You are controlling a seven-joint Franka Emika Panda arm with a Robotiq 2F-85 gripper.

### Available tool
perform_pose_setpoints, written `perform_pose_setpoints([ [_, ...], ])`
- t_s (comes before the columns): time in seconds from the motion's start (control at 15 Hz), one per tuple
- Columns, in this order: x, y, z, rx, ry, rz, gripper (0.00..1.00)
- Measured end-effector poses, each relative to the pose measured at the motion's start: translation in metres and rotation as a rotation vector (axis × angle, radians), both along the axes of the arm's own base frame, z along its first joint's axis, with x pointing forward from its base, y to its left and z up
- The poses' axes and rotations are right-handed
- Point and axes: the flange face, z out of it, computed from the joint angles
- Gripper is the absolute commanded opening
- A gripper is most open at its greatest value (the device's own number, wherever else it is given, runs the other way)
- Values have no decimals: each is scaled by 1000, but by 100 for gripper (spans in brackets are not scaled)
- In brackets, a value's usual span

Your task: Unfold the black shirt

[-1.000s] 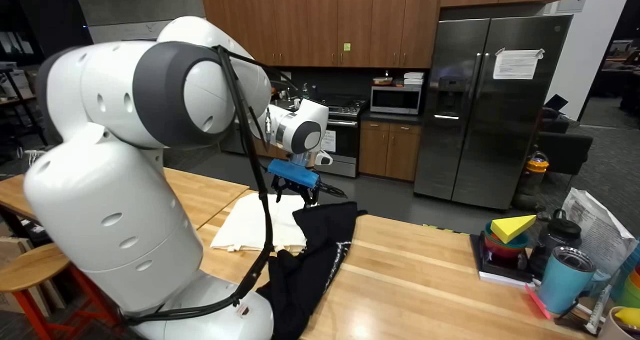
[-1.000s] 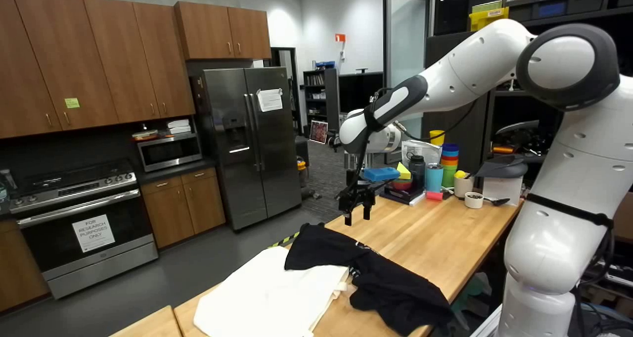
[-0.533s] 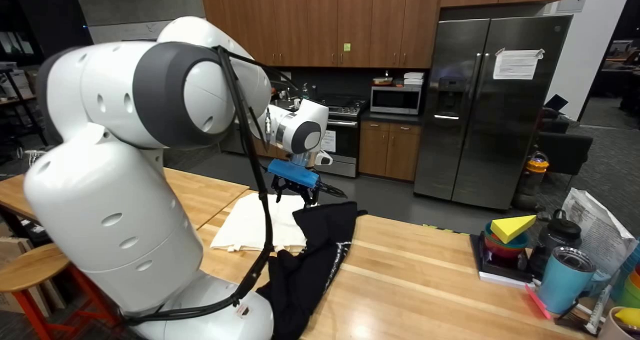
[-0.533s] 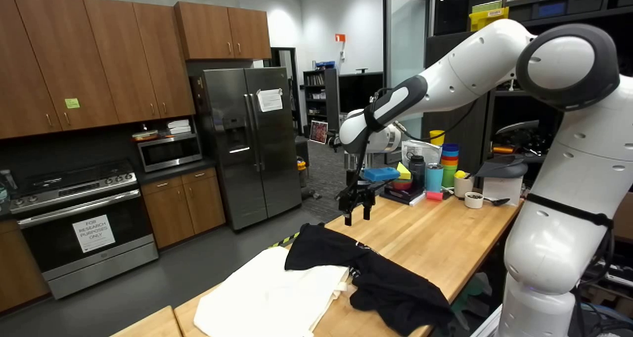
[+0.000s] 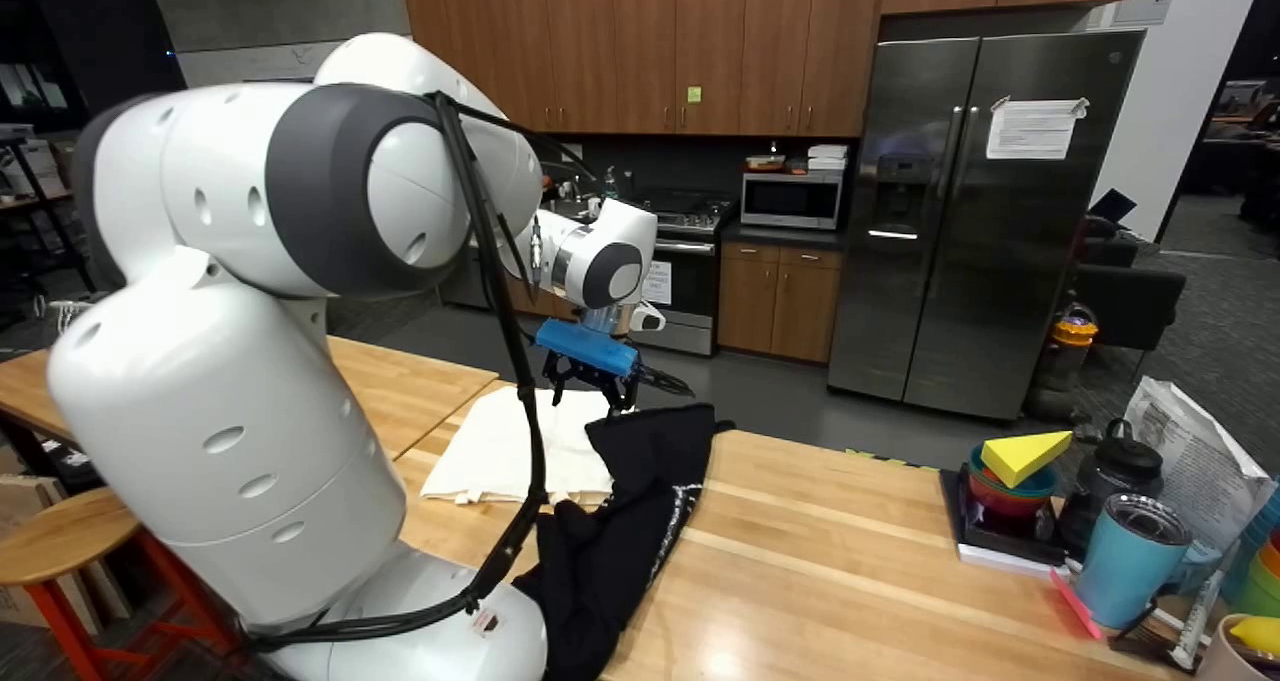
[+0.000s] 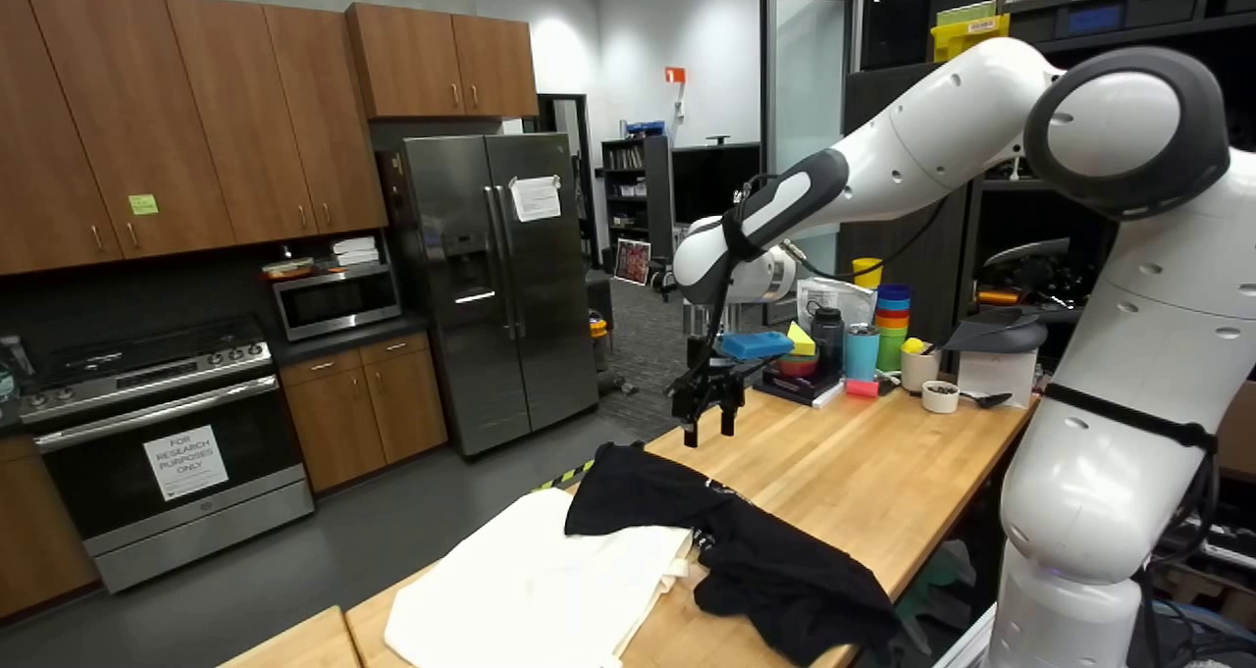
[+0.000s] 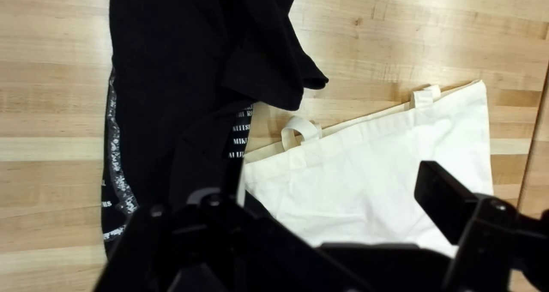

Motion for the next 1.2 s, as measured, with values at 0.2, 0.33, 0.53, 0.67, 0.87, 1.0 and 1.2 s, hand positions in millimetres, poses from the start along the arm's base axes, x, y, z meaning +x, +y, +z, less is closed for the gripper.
perform_pose_setpoints([
  [0.2, 0, 0, 0, 0, 0, 0, 100],
  [0.33, 0, 0, 0, 0, 0, 0, 100],
  [0.53, 0, 0, 0, 0, 0, 0, 100],
  [0.67, 0, 0, 0, 0, 0, 0, 100],
  [0.87, 0, 0, 0, -1, 1, 0, 100],
  [1.0, 0, 3, 0, -3, -4, 3, 100],
  [1.2, 1, 14, 2, -4, -22, -14, 100],
])
